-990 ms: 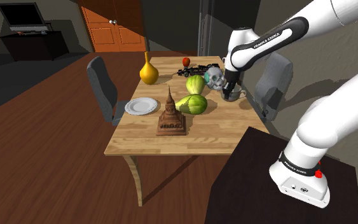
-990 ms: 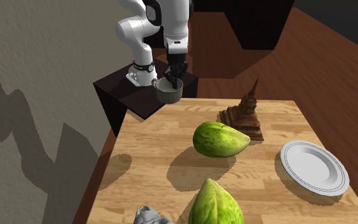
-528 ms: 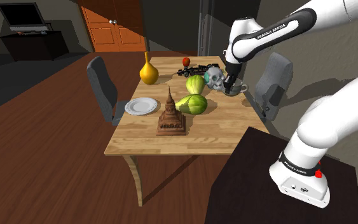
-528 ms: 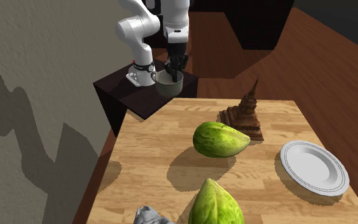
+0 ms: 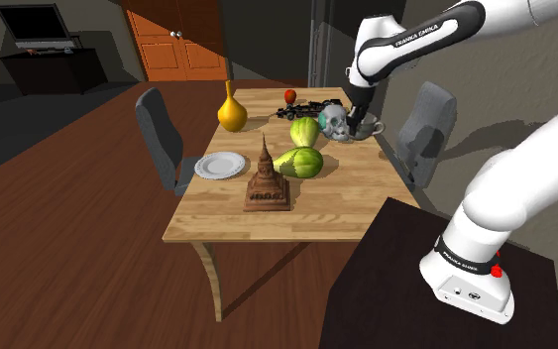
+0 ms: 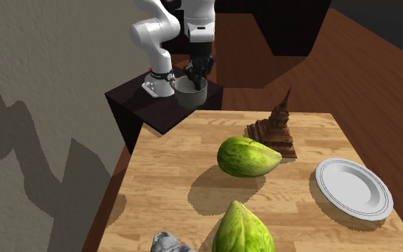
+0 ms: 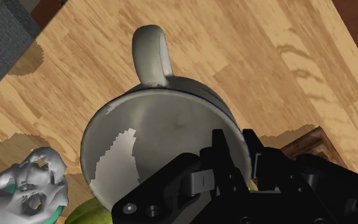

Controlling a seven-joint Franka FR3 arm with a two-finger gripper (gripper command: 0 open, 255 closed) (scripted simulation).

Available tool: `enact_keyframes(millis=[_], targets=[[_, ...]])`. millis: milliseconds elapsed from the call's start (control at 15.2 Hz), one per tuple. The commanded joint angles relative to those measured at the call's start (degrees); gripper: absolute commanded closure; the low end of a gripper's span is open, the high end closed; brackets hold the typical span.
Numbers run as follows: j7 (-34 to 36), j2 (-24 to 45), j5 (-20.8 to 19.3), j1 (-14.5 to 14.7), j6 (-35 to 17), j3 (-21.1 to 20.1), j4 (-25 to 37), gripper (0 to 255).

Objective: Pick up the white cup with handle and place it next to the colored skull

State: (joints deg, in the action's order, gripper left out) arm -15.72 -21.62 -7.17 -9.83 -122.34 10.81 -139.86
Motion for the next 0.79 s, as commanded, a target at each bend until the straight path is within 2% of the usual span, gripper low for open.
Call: enact_keyframes(millis=[0,396,726], targets=[[-1.6,4.2,0.6,0.0,-0.1,1.1,4.2,255],[-6.9,17.5,3.8,-0.4,0.4,4.0,18.0,255],[-11.4,28.7,7.6,-1.8,2.9,5.4,31.4,255]])
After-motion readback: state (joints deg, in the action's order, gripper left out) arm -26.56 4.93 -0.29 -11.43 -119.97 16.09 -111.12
